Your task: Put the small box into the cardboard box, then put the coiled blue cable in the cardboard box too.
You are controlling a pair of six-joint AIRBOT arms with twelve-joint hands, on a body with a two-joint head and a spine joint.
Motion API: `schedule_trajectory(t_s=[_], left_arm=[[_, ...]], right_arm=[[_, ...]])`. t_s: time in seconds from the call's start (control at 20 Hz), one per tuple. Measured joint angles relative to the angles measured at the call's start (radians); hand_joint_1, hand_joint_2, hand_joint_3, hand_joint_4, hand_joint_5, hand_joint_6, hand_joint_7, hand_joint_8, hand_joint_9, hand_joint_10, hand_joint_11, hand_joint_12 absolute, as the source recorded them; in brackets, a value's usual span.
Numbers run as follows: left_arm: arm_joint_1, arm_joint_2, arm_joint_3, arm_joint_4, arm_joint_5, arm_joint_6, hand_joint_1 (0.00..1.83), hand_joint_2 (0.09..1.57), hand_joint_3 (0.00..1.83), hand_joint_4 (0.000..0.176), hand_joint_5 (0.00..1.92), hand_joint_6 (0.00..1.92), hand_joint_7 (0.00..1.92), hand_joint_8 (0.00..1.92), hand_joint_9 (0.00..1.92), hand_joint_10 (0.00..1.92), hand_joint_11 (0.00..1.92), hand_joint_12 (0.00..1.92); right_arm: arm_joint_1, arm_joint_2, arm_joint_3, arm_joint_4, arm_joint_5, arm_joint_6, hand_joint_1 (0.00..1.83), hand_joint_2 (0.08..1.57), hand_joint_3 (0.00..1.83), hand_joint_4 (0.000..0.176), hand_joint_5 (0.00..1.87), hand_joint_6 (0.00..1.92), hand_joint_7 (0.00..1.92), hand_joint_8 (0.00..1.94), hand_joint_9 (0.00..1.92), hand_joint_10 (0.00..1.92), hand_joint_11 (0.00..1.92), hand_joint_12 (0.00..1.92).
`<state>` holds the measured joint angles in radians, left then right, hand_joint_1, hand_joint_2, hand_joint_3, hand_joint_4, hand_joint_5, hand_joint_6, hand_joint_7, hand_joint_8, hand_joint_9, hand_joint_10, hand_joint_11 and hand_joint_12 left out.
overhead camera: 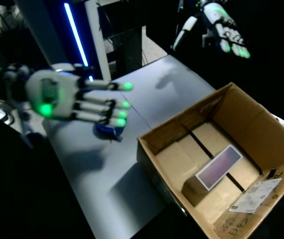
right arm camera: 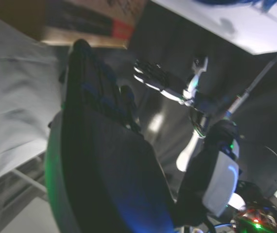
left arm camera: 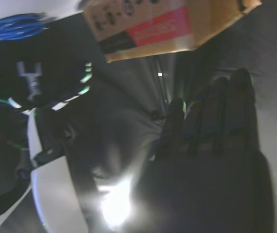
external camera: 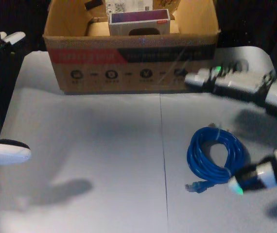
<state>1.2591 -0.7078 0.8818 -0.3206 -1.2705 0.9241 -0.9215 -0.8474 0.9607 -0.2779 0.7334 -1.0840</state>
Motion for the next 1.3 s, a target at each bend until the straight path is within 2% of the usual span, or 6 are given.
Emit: schedule_trajectory(t_s=[0.8,1.0,1.1,1.2,1.25,1.3], left_arm=[[0.000,-0.019,0.001,0.017,-0.005,-0.011,0.69,0.79,0.01,0.176,0.04,0.00,0.00,0.00,0.00,0.00,0.00,0.00],[0.000,-0.019,0.001,0.011,-0.010,-0.017,0.71,0.80,0.01,0.176,0.05,0.00,0.00,0.00,0.00,0.00,0.00,0.00],[0.000,-0.020,0.001,0.013,-0.011,-0.026,0.70,0.81,0.01,0.176,0.05,0.00,0.01,0.00,0.00,0.00,0.01,0.00],[0.000,-0.026,0.003,0.012,-0.013,-0.028,0.66,0.81,0.01,0.176,0.05,0.00,0.00,0.00,0.00,0.00,0.00,0.00],[0.000,-0.026,0.003,0.013,-0.010,-0.029,0.68,0.81,0.00,0.176,0.05,0.00,0.00,0.00,0.00,0.00,0.00,0.00],[0.000,-0.026,0.003,0.013,-0.011,-0.031,0.69,0.80,0.00,0.176,0.05,0.00,0.00,0.00,0.00,0.00,0.00,0.00]], right_arm=[[0.122,-0.074,0.070,-0.303,-0.344,0.003,0.91,0.78,0.01,0.176,0.10,0.02,0.01,0.00,0.05,0.02,0.05,0.02],[0.122,-0.102,0.099,-0.294,-0.365,0.008,0.98,0.84,0.00,0.176,0.39,0.00,0.44,0.01,0.46,0.02,0.06,0.78],[0.128,-0.114,0.106,-0.288,-0.352,0.006,1.07,0.88,0.00,0.070,0.62,0.00,0.62,0.03,0.71,0.06,0.27,0.77],[0.134,-0.119,0.113,-0.285,-0.340,0.005,1.13,0.88,0.00,0.031,0.70,0.01,0.62,0.16,0.69,0.35,0.42,0.76],[0.134,-0.120,0.114,-0.284,-0.336,-0.002,1.15,0.96,0.00,0.006,0.74,0.00,0.31,1.04,0.46,1.11,0.48,0.97],[0.134,-0.120,0.114,-0.285,-0.334,-0.006,1.15,0.98,0.00,0.000,0.74,0.00,0.26,1.19,0.45,1.18,0.50,1.03]])
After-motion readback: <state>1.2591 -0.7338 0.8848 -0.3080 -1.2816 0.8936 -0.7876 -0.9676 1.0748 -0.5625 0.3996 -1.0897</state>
